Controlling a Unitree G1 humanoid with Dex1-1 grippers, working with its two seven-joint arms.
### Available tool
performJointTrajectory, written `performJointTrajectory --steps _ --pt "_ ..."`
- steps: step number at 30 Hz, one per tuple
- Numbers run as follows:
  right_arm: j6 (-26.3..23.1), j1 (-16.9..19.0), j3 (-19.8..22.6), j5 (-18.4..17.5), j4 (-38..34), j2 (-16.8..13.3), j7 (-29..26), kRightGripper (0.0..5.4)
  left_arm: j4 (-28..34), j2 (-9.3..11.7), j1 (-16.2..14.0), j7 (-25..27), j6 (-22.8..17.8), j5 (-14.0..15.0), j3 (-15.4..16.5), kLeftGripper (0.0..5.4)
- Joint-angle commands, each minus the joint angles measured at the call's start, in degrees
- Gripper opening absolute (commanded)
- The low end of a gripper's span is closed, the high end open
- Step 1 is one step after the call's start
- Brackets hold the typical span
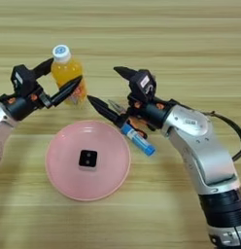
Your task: Move the objects on the table
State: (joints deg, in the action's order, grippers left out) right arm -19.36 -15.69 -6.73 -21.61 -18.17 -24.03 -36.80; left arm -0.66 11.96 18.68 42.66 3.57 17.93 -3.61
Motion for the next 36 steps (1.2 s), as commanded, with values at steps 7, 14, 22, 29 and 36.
performJointTrajectory --steps 7,14,22,29,36 --pt "-2.79 -2.3 -3.66 2.06 0.28 -0.24 -2.04 5.4 1.49 -0.18 0.04 3.08 -0.73 2.08 -1.31 3.49" --pt "-2.03 -3.15 -6.11 4.11 1.84 0.93 -2.27 5.4 1.66 -0.45 -0.34 3.88 -1.29 2.43 -1.9 3.49" --pt "0.55 -4.83 -7.84 6.57 6.18 4.23 -2.38 5.18 2.78 -0.45 -1.0 4.76 -2.3 3.01 -2.55 3.49" --pt "3.84 -6.61 -7.14 7.88 9.56 7.12 -1.56 4.2 3.06 -0.26 -1.18 4.76 -2.99 3.39 -2.58 3.49" --pt "4.29 -7.06 -6.59 7.98 9.4 7.93 -1.68 3.46 2.07 -0.14 -0.99 4.57 -2.63 2.86 -2.41 3.49"
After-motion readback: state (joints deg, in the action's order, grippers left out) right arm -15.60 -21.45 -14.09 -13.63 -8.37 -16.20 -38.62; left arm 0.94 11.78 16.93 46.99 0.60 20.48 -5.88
